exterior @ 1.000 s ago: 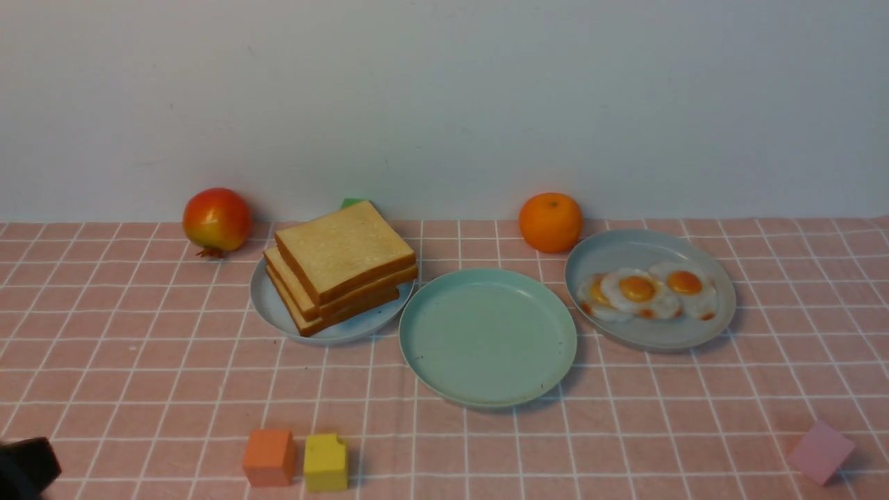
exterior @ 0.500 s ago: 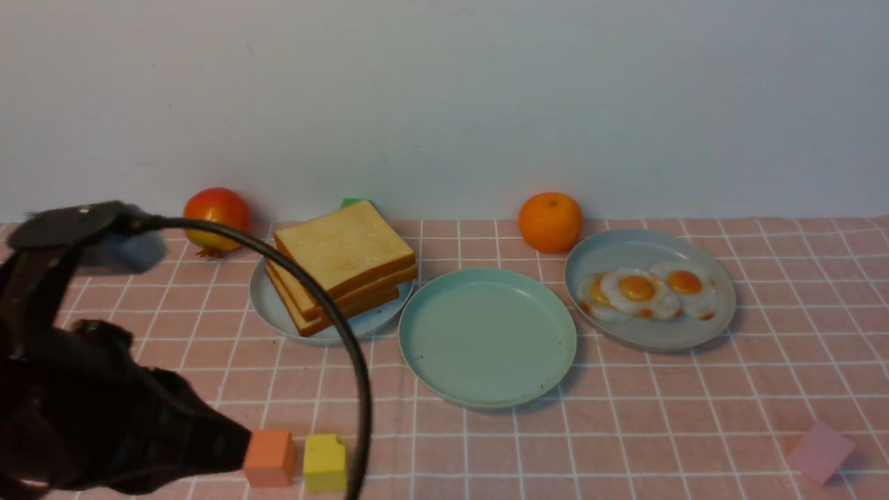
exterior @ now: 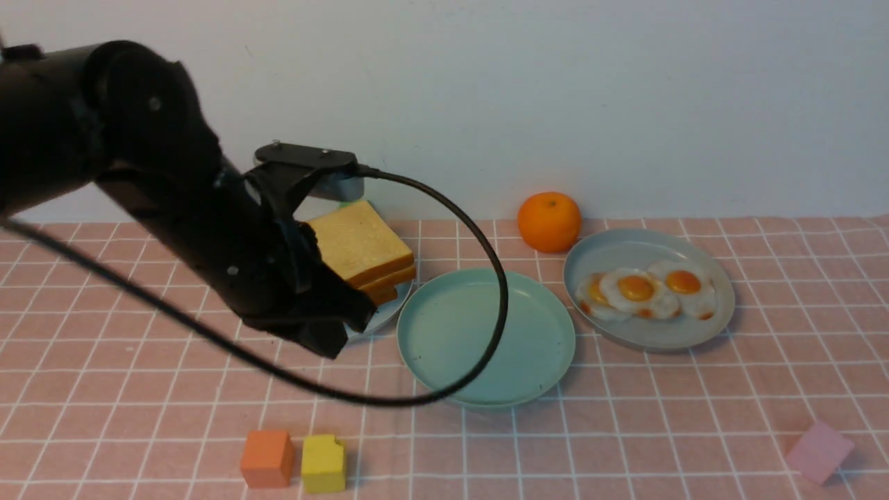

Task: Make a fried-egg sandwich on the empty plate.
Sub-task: Use the left arm to grab a slice of bread

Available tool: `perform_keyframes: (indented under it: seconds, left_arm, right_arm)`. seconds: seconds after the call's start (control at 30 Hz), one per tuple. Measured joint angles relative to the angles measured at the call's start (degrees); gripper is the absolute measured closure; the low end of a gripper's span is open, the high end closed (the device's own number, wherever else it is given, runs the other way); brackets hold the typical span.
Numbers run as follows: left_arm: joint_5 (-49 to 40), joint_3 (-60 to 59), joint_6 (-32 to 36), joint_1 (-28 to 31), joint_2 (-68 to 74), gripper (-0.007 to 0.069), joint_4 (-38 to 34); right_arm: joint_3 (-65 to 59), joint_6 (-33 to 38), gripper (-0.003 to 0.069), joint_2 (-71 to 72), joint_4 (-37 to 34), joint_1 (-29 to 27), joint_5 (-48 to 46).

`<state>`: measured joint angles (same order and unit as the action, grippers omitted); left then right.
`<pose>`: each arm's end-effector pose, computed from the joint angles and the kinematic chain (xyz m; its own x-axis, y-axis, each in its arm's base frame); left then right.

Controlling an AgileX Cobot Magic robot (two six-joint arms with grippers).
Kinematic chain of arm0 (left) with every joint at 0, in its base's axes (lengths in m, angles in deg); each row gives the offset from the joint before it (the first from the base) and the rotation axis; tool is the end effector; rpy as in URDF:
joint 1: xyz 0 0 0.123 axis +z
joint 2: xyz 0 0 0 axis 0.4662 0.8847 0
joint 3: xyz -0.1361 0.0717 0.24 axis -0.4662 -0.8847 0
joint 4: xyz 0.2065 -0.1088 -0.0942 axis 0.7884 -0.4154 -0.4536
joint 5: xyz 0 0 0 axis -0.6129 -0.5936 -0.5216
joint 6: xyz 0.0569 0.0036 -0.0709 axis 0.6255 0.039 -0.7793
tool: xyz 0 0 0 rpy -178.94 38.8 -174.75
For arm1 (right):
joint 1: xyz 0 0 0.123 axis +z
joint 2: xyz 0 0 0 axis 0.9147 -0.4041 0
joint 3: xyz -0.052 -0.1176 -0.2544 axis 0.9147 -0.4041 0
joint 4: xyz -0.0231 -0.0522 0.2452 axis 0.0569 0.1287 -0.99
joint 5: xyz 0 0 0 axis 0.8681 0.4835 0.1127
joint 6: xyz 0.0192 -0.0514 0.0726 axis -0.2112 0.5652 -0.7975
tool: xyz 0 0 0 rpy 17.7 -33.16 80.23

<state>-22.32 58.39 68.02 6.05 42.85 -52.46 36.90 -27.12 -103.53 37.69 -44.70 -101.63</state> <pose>0.3039 -0.1444 0.2943 -0.8443 0.3535 -0.4028 0.4616 0.8614 -0.2117 0.0426 0.0414 0.4033 -0.5390 -0.2688 -0.7983 -0.5697 0.8144 0.1104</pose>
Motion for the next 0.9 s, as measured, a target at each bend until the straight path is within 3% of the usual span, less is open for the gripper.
perform_keyframes:
  seconds: [0.2, 0.33, 0.5, 0.57, 0.9]
  left_arm:
    - [0.89, 14.13, 1.15, 1.46, 12.15, 0.0611, 7.12]
    - [1.38, 21.15, 3.68, 1.46, 19.21, 0.055, 9.53]
    - [6.7, 26.62, 5.3, 1.46, 25.69, 0.0358, 12.82]
    - [8.86, 26.83, 5.3, 1.46, 26.81, 0.0328, 14.42]
    - [10.98, 26.89, 5.54, 1.46, 29.28, 0.0302, 17.97]
  right_arm:
    - [0.0, 1.51, 0.0615, 0.0, -0.51, 0.0, 2.02]
    - [0.0, 1.82, 0.0608, 0.0, -0.51, 0.0, 2.53]
    - [0.0, 1.82, 0.0601, 0.0, -1.3, 0.0, 3.04]
    - [0.0, 1.82, 0.0599, 0.0, -1.58, 0.0, 3.04]
    - [0.0, 1.82, 0.0587, 0.0, -1.99, 0.0, 3.04]
